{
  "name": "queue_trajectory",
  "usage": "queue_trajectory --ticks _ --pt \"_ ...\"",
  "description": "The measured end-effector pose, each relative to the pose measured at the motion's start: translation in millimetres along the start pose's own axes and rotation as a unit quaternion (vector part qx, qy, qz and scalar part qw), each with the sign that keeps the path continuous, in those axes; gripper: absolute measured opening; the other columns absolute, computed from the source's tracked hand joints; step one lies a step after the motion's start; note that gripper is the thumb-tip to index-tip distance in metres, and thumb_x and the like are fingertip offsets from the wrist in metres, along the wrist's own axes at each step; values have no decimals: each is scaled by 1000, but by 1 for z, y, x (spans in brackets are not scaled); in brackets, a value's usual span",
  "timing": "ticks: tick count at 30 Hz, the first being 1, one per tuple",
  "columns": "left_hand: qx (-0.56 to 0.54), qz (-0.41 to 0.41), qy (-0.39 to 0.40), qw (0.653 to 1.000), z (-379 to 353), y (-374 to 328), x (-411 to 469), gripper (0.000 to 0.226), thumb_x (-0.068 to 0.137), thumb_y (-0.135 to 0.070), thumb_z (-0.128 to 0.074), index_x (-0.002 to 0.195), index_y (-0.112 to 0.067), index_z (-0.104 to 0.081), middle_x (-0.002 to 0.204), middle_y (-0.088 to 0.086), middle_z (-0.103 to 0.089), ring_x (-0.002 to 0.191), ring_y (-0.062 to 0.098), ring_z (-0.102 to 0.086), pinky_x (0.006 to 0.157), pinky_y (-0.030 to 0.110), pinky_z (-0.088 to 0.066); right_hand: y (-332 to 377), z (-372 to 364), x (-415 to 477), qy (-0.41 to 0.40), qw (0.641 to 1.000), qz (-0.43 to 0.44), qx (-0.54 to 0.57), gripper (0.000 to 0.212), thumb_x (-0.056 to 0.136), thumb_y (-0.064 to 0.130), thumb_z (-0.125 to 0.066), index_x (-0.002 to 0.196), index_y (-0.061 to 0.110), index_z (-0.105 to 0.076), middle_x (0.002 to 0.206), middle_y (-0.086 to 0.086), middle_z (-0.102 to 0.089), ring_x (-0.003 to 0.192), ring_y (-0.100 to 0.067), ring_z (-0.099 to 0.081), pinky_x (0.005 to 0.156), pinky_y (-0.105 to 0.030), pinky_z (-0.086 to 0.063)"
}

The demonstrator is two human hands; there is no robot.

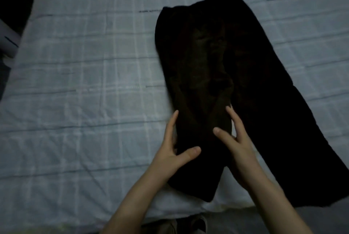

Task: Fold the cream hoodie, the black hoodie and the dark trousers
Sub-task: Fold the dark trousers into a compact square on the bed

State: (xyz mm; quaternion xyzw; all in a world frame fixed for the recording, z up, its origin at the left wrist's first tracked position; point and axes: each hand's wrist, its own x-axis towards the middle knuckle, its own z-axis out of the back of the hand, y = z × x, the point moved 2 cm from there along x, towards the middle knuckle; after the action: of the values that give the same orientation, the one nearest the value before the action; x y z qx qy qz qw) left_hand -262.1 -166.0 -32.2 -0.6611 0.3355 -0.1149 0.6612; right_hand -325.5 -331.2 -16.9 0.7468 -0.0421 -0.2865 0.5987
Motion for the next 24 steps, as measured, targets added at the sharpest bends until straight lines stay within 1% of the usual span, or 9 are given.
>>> queue_trajectory --ticks 3,5,7,12,15,17,20,21,24 --pt "5 28 -8 1000 -11 26 -20 92 81 -20 -76 148 -49 -21 137 -30 -50 128 -4 -48 96 17 -46 -29 2 -18 -2 1000 -24 -6 77 75 35 -71 143 49 -38 127 13 -65 113 -5 -65 84 -25 -57" --pt "57 31 -29 997 -18 29 -34 85 79 -28 -79 144 -53 -30 139 -34 -46 130 -10 -43 100 15 -43 -32 -1 -27 7 998 -12 -69 87 70 45 -73 145 53 -31 129 30 -54 112 12 -58 81 -14 -54" --pt "89 29 -71 993 -22 19 -47 82 77 -27 -81 141 -54 -37 138 -35 -46 128 -14 -42 97 9 -42 -31 -6 -39 20 992 3 -128 90 75 39 -79 145 58 -25 122 47 -43 107 24 -51 78 -9 -52" --pt "31 7 -83 996 -11 -10 -64 73 75 -24 -75 141 -38 -45 132 -27 -55 122 -12 -50 93 7 -43 -8 16 -58 24 997 -9 -76 78 92 -12 -51 143 45 -35 107 28 -67 95 9 -66 70 -16 -55" --pt "83 34 -68 994 -2 16 -69 69 85 -18 -75 140 -45 -45 136 -21 -56 125 -1 -53 107 25 -41 -26 42 -60 3 989 -1 -146 84 92 -13 -47 147 48 -28 112 27 -64 79 7 -66 63 -12 -51" --pt "87 64 -49 993 -8 36 -73 73 87 -9 -71 140 -48 -40 142 -21 -47 129 -4 -47 104 15 -39 -45 49 -66 23 982 -20 -186 84 96 -2 -51 146 60 -23 103 18 -70 69 -5 -65 59 -20 -51" --pt "115 59 -7 992 -22 54 -81 85 86 -6 -71 147 -48 -29 148 -26 -38 133 -7 -41 106 21 -40 -66 48 -79 98 965 -5 -243 81 92 11 -68 147 54 -28 136 38 -48 120 14 -51 94 -11 -47" --pt "121 60 1 991 -25 56 -85 85 87 -5 -71 148 -47 -28 148 -27 -38 133 -6 -41 106 23 -41 -69 47 -83 127 955 -10 -267 80 88 12 -73 146 51 -33 137 41 -44 126 16 -45 96 -7 -42" --pt "69 63 -51 994 -18 43 -97 72 88 2 -66 142 -39 -43 143 -18 -49 132 -1 -46 106 19 -42 -61 59 -95 129 954 -28 -269 56 83 8 -77 126 40 -61 122 23 -64 118 0 -59 89 -8 -46"
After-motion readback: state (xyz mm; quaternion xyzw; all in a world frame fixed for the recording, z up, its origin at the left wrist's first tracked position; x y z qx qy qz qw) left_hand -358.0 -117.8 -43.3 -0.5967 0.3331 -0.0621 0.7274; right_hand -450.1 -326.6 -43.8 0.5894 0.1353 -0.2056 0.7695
